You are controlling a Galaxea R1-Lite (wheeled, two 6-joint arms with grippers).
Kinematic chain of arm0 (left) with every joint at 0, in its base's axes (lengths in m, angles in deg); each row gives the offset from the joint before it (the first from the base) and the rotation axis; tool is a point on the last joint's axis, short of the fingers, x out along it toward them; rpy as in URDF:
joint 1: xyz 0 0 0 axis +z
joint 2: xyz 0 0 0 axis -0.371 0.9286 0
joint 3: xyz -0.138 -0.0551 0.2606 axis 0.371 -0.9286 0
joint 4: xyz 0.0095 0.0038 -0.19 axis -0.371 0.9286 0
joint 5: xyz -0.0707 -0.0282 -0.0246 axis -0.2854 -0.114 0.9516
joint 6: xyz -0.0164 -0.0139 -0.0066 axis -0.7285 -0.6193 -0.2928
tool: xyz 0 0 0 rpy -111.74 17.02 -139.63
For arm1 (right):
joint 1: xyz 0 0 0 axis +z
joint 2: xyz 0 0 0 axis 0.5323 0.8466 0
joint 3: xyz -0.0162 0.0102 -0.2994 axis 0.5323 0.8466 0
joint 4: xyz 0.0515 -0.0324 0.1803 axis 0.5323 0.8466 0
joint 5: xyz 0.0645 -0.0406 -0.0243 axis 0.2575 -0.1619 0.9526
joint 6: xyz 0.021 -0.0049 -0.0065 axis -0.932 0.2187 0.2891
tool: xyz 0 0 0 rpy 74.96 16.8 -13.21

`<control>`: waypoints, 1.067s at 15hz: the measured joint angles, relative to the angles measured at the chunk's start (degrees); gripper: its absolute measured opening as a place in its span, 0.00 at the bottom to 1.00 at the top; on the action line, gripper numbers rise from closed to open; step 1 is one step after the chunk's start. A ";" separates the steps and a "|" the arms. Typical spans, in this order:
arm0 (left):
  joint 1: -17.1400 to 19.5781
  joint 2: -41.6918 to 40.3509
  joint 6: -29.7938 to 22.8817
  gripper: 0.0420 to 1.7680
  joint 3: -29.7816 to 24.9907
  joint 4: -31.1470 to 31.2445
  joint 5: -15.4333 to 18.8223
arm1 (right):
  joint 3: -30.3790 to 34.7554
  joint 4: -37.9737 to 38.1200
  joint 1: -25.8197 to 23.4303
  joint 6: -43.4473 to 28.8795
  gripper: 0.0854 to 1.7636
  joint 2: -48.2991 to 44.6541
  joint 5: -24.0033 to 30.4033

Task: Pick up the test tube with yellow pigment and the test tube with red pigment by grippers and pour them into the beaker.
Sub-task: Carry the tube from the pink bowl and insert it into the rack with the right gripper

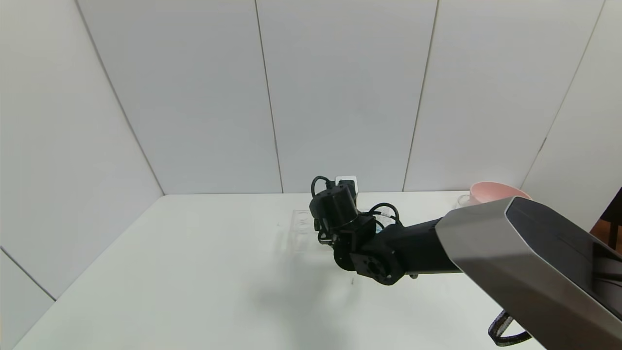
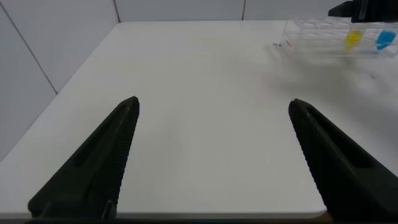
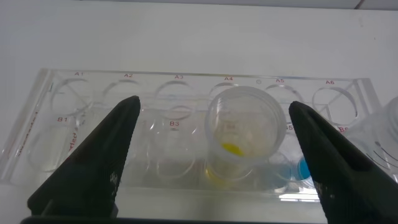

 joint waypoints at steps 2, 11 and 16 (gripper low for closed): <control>0.00 0.00 0.00 0.97 0.00 0.00 0.02 | -0.27 0.00 -0.09 0.20 0.97 0.30 0.05; 0.00 0.00 0.02 0.97 0.00 0.00 0.02 | -0.27 -0.09 -0.02 0.06 0.97 0.37 0.05; 0.00 0.00 0.02 0.97 0.00 0.00 0.00 | 0.00 -0.13 -0.30 -0.18 0.81 0.30 -0.04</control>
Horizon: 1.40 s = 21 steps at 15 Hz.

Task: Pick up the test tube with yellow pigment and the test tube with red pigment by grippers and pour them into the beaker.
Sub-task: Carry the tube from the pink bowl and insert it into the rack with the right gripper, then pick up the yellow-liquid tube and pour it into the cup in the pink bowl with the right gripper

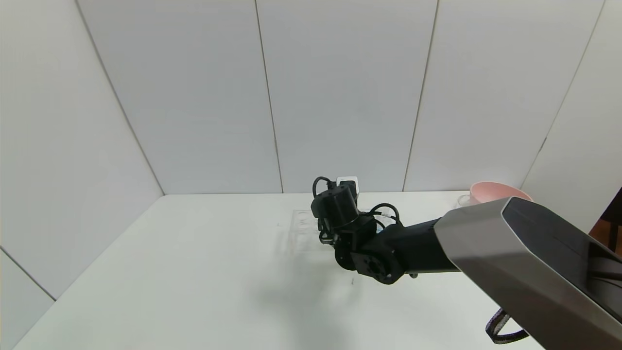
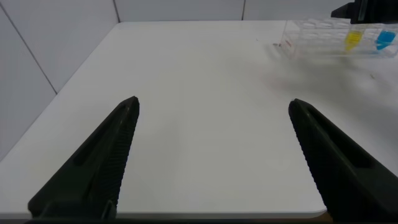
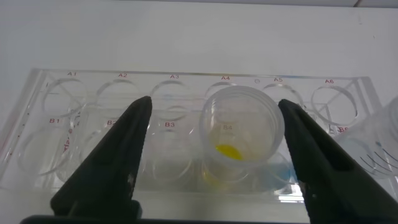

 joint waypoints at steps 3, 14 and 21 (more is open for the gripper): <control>0.00 0.00 -0.02 0.97 0.00 0.00 0.00 | 0.24 0.10 -0.09 0.02 0.55 -0.29 -0.02; 0.00 0.00 0.00 0.97 0.00 -0.02 0.00 | 0.37 0.18 -0.22 0.11 0.27 -0.61 -0.13; 0.00 0.00 -0.02 0.97 0.00 -0.02 0.00 | 0.26 0.68 0.06 0.40 0.27 -1.97 -0.16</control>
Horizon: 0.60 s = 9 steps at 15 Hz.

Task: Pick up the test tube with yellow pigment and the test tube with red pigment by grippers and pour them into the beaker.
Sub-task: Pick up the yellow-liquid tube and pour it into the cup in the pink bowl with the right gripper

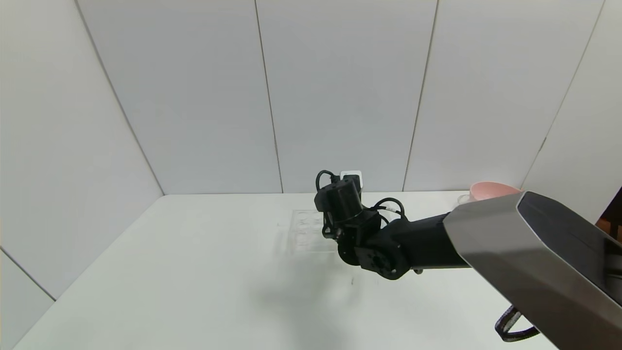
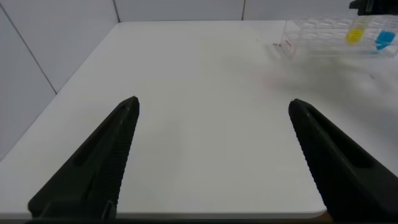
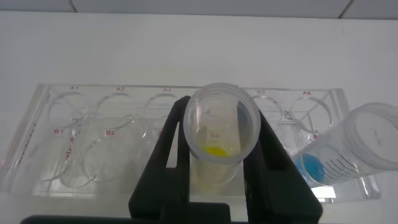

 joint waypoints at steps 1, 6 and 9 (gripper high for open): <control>0.00 0.00 0.00 0.97 0.00 0.02 0.02 | 0.00 0.21 0.20 0.01 0.27 -0.67 -0.05; 0.00 0.00 0.00 0.97 0.00 0.02 0.00 | 0.24 0.49 1.02 1.18 0.28 -5.71 0.02; 0.00 0.00 0.00 0.97 0.00 0.02 0.02 | 1.95 0.51 1.18 1.27 0.28 -8.69 -0.07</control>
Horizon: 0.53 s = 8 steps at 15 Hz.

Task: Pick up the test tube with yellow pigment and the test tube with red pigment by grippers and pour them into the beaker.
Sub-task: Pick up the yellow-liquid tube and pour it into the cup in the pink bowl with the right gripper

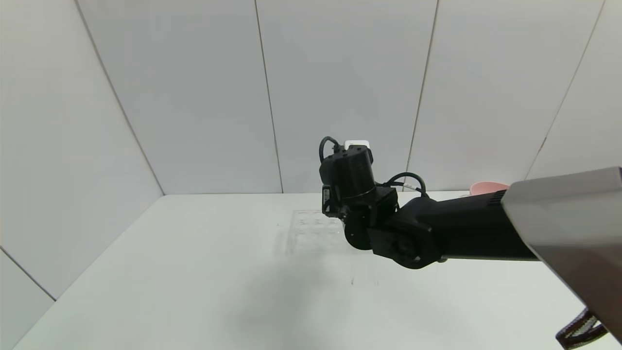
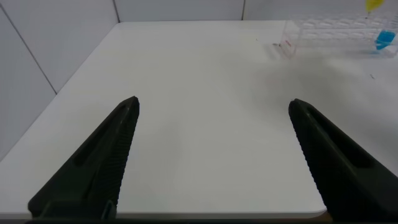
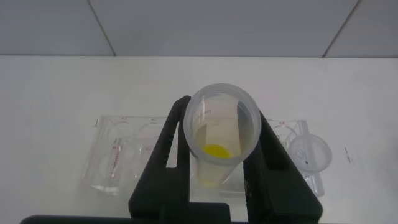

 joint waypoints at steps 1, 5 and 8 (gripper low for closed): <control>0.00 0.00 0.00 0.97 0.00 0.00 -0.02 | 1.00 -0.09 0.06 0.02 0.28 -0.83 0.00; 0.00 0.00 0.00 0.97 0.00 0.00 -0.02 | 6.38 -0.46 0.20 0.35 0.28 -4.46 0.16; 0.00 0.00 0.00 0.97 0.00 0.00 0.00 | 13.84 -0.74 -0.16 1.91 0.28 -9.09 4.51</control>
